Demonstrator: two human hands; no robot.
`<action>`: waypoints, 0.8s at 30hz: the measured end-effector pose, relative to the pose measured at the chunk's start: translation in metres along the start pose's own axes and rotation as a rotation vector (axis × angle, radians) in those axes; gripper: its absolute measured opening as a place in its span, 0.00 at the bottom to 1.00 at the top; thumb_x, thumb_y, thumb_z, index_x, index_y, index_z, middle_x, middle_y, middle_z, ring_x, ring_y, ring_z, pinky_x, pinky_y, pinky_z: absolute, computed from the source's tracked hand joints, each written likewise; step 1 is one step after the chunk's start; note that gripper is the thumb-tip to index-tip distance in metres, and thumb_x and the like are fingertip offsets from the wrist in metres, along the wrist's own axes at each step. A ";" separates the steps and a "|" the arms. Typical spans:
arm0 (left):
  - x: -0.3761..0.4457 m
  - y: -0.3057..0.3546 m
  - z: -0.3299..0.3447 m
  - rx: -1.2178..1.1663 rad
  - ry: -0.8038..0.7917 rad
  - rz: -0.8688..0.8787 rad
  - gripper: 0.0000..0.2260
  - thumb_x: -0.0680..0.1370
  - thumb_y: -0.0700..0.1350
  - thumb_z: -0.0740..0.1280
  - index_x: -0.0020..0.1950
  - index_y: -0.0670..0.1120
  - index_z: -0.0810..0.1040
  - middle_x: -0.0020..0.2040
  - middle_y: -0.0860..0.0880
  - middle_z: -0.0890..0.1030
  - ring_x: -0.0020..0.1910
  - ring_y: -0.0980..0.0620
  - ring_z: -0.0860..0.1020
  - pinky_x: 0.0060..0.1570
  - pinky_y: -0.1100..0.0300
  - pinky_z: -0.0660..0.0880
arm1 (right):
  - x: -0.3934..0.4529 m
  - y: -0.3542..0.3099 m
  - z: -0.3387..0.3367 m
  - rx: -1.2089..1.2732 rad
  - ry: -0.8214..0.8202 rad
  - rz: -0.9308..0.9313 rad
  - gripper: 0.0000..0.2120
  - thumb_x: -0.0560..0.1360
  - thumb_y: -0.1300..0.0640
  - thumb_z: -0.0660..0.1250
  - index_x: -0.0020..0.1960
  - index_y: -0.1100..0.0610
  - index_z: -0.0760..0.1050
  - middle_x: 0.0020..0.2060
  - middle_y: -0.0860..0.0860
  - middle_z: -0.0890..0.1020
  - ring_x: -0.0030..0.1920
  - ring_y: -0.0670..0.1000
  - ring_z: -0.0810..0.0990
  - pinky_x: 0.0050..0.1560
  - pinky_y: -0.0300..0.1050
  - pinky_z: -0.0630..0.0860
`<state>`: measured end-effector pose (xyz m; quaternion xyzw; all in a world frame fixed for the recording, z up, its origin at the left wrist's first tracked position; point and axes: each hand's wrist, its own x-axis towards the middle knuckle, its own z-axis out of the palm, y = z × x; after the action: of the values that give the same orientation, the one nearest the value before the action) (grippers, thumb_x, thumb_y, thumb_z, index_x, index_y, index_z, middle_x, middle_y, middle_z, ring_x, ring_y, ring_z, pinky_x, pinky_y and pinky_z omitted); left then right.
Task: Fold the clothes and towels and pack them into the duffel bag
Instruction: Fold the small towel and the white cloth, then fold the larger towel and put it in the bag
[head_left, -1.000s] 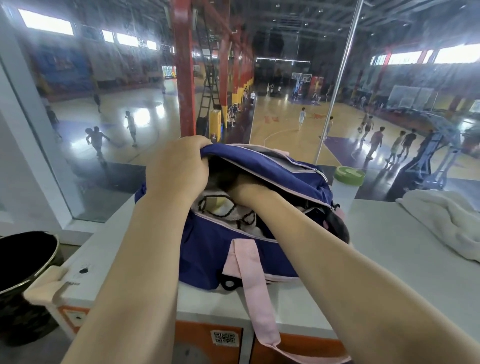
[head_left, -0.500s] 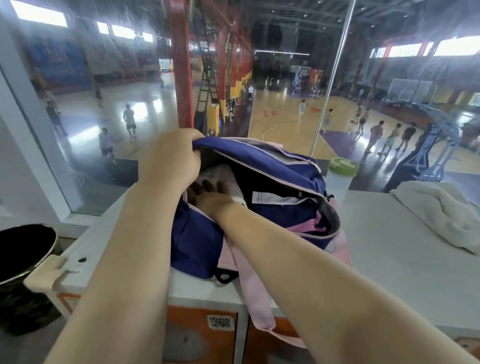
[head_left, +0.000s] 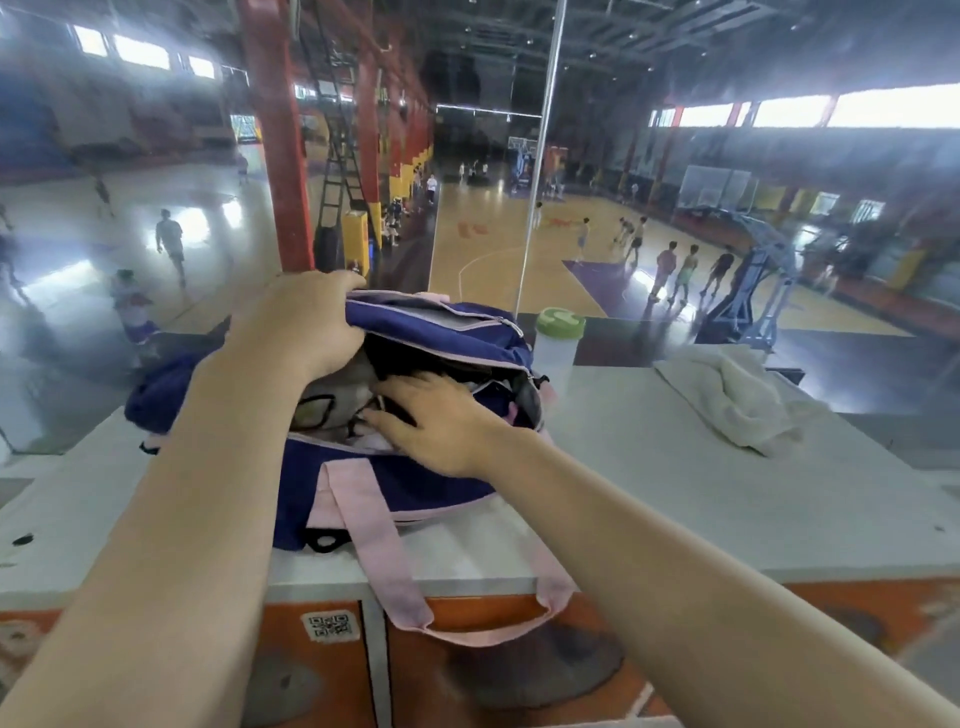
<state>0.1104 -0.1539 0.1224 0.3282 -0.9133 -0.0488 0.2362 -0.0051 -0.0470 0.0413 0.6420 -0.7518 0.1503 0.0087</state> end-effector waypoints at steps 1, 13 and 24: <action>0.001 0.010 0.005 0.039 -0.012 0.037 0.24 0.77 0.47 0.66 0.73 0.52 0.69 0.66 0.43 0.76 0.62 0.39 0.74 0.62 0.46 0.70 | -0.013 0.009 -0.003 0.007 0.016 -0.013 0.22 0.80 0.45 0.56 0.69 0.56 0.71 0.65 0.54 0.76 0.66 0.57 0.71 0.67 0.55 0.66; -0.006 0.148 0.107 0.076 -0.091 0.403 0.18 0.77 0.52 0.61 0.67 0.51 0.74 0.66 0.50 0.77 0.64 0.46 0.73 0.64 0.50 0.66 | -0.166 0.137 -0.029 0.022 0.260 0.237 0.16 0.78 0.56 0.59 0.65 0.53 0.71 0.64 0.50 0.75 0.67 0.52 0.69 0.68 0.50 0.65; -0.012 0.227 0.181 -0.141 -0.275 0.515 0.16 0.79 0.51 0.60 0.68 0.55 0.73 0.69 0.53 0.74 0.68 0.48 0.70 0.66 0.53 0.64 | -0.223 0.303 -0.033 -0.081 0.318 1.131 0.36 0.75 0.52 0.64 0.77 0.50 0.49 0.77 0.53 0.54 0.77 0.60 0.49 0.70 0.57 0.63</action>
<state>-0.0967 0.0189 0.0128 0.0588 -0.9843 -0.0944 0.1372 -0.2648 0.2148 -0.0380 0.1100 -0.9720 0.1972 0.0644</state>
